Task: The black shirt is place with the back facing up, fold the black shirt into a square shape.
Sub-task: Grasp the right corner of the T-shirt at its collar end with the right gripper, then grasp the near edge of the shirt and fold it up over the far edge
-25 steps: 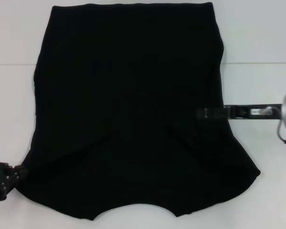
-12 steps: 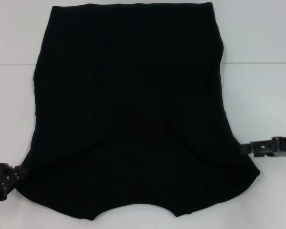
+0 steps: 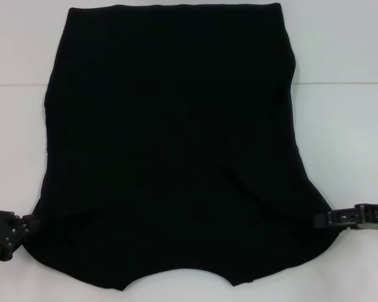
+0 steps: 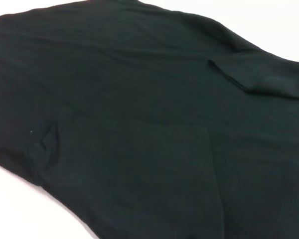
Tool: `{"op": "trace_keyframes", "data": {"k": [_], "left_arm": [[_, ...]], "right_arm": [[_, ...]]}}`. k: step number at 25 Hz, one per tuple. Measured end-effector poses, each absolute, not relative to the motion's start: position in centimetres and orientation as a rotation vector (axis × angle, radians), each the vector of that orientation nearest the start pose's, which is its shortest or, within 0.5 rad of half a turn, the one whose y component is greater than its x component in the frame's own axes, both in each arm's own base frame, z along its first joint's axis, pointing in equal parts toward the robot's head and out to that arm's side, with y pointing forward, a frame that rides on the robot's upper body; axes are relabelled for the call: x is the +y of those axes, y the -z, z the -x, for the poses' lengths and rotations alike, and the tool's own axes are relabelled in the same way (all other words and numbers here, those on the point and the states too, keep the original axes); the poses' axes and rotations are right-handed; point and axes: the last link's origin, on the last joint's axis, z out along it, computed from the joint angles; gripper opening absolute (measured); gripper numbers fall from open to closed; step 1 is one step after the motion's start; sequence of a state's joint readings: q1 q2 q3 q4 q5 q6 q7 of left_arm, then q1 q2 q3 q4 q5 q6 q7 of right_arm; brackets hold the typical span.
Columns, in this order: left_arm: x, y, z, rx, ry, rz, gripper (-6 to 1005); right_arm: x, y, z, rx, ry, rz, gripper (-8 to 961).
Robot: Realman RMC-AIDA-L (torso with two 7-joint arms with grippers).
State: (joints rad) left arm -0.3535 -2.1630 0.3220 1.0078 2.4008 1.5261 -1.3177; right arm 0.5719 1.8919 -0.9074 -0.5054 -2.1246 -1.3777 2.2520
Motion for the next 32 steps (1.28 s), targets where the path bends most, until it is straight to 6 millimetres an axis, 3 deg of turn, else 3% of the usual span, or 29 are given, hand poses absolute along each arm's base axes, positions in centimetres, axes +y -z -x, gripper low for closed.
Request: {"op": "trace_keyframes", "data": {"k": [5,11,22,28,32], "left_arm": [[27.5,-5.7,35.9,-0.74,0.192,2.43,44],[27.5,-5.7,35.9,-0.741,0.19,2.429,44],[27.2,-5.6,36.0,-0.761,0.195,2.431,43],[26.9,-5.6,36.2,-0.783,0.199,2.427,43],[26.2,-5.8,36.1,-0.801,0.219,2.443,43]], "right_arm": [[34.1,-1.1,-31.4,1.762,-0.243,2.374,642],[33.5,-1.3,-32.2,1.776,-0.252,2.355,626],[31.8,-1.7,-33.0,1.786,-0.321,2.372,137],[31.1,-1.8,-33.5,1.773,-0.313,2.394,-1],[29.8,-2.1,-34.1,1.771,-0.32,2.42,-1]]}}
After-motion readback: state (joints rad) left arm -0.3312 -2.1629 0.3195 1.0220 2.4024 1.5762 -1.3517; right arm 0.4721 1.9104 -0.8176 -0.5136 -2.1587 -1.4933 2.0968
